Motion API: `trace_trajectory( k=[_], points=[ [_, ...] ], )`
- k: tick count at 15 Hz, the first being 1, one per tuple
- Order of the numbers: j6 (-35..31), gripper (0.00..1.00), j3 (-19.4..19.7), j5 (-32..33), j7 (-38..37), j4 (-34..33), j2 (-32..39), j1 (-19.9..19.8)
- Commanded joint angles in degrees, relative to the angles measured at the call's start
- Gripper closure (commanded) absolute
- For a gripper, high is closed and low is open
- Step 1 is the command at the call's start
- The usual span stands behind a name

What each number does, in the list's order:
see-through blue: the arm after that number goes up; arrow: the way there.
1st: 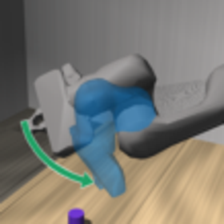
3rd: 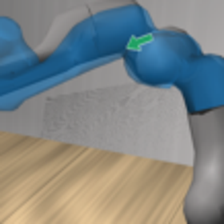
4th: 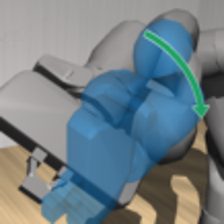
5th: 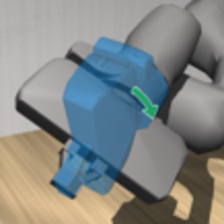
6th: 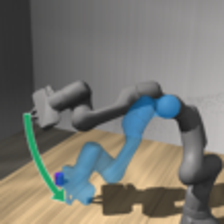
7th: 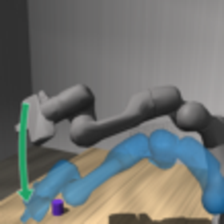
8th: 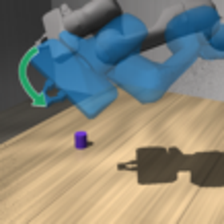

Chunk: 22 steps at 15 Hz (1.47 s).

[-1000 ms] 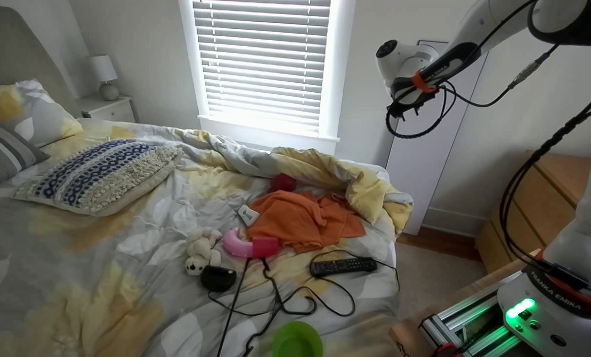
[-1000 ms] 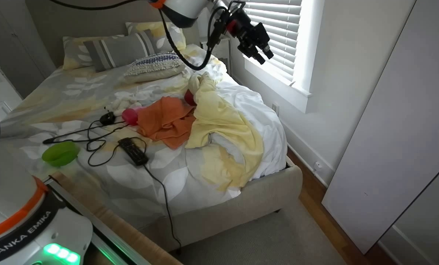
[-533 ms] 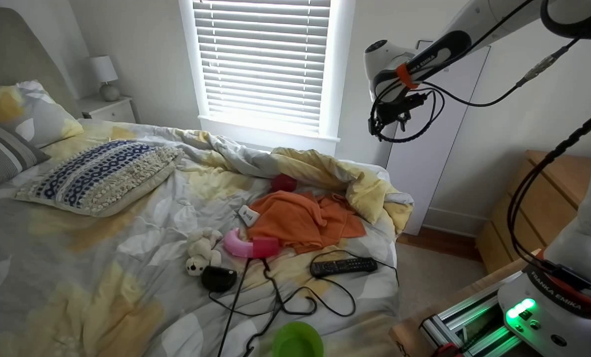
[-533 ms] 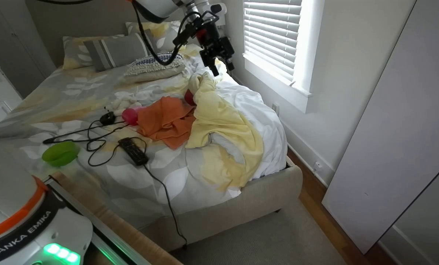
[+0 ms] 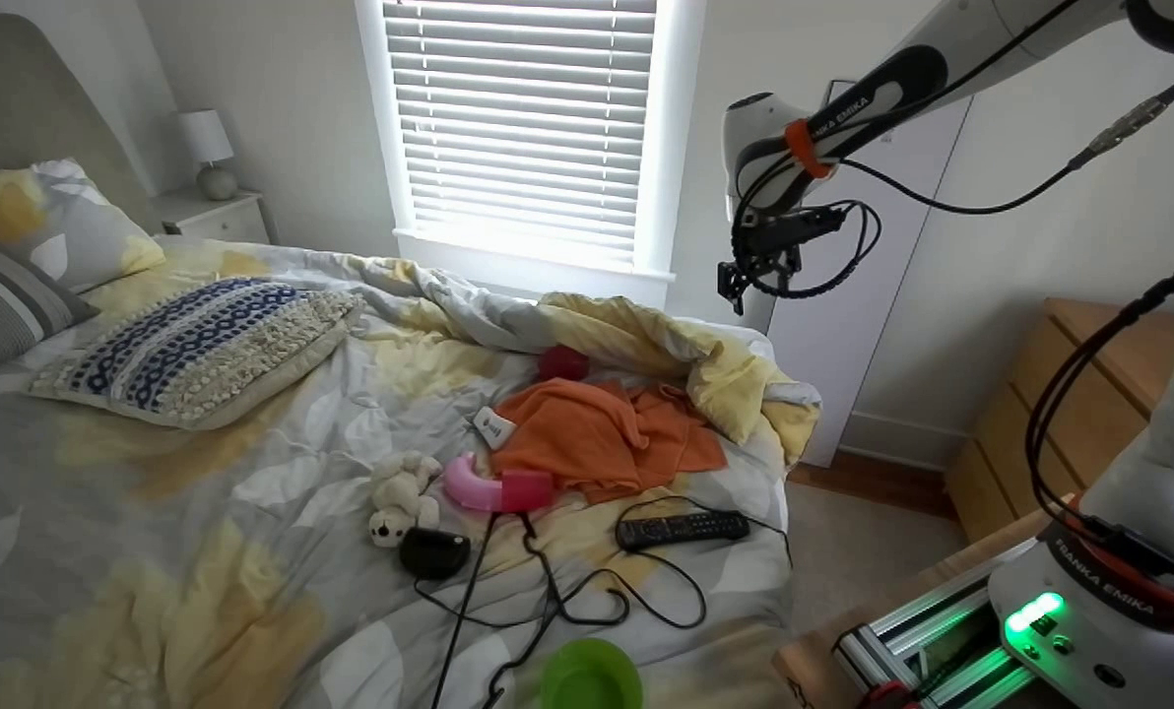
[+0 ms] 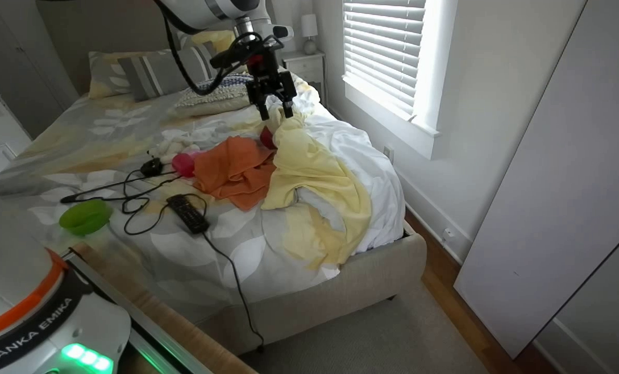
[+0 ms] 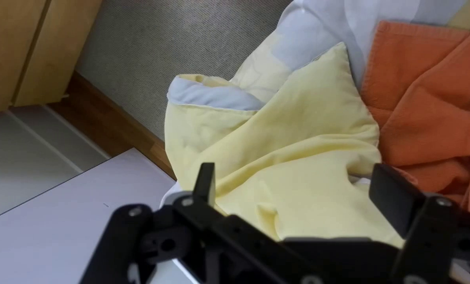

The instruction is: Spread the blanket over the corner of the bed

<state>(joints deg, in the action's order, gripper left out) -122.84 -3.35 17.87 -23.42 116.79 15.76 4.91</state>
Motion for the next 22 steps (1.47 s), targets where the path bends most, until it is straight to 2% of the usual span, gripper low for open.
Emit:
trace_trajectory(
  k=[1,5,10,15,19,20,21,22],
  points=[
    [-0.3,0.00,0.5,-2.0,3.1,0.2,0.5,0.8],
    [-4.4,0.00,-0.6,-1.7,7.6,1.8,3.0,2.0],
    [-14.3,0.00,-0.5,-0.6,9.1,2.7,6.6,4.0],
    [-25.5,0.00,1.5,2.6,10.1,2.5,9.8,5.9],
    [-31.5,0.00,5.8,8.1,9.4,2.2,12.0,8.5],
    [-32.6,0.05,6.8,9.3,9.3,2.1,12.6,9.0],
    [-34.1,0.26,7.8,10.6,9.2,2.1,13.1,9.5],
    [-35.2,0.30,8.4,11.0,9.3,2.2,13.4,9.8]
  ],
)
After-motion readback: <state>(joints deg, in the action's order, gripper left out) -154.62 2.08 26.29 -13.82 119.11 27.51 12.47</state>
